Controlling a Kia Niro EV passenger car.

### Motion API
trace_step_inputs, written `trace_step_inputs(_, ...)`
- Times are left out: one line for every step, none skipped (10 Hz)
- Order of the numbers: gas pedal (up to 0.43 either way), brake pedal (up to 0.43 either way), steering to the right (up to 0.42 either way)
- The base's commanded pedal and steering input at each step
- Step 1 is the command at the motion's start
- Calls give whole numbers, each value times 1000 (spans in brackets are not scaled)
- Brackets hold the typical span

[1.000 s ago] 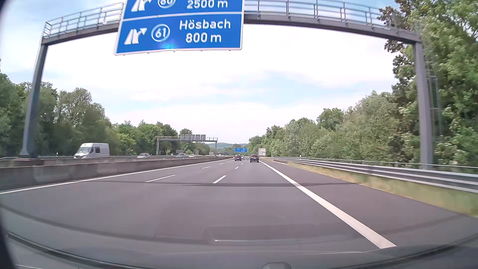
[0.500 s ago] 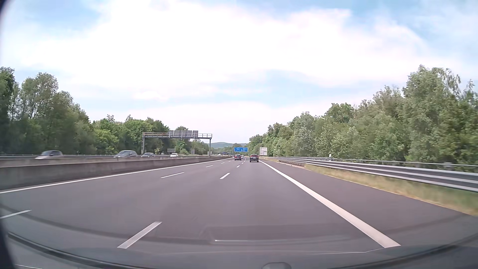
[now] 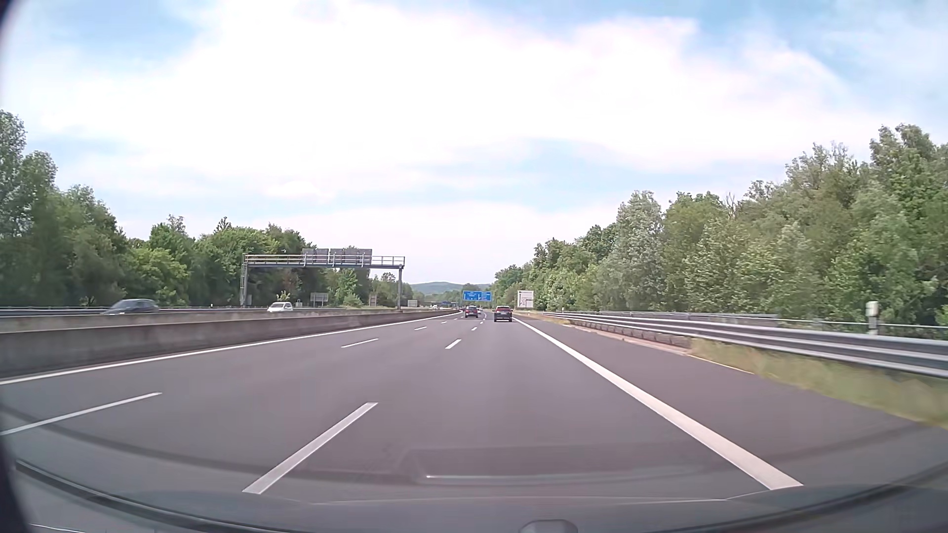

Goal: Follow the waypoints while adhering to traffic rules and regulations

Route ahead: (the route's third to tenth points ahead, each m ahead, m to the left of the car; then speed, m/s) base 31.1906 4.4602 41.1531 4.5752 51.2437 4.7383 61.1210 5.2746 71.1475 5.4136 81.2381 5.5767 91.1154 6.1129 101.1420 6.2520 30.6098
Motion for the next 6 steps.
trace_step_inputs(150,0,0)
trace_step_inputs(150,0,-1)
trace_step_inputs(150,0,-1)
trace_step_inputs(150,0,-1)
trace_step_inputs(150,0,-1)
trace_step_inputs(150,0,-1)
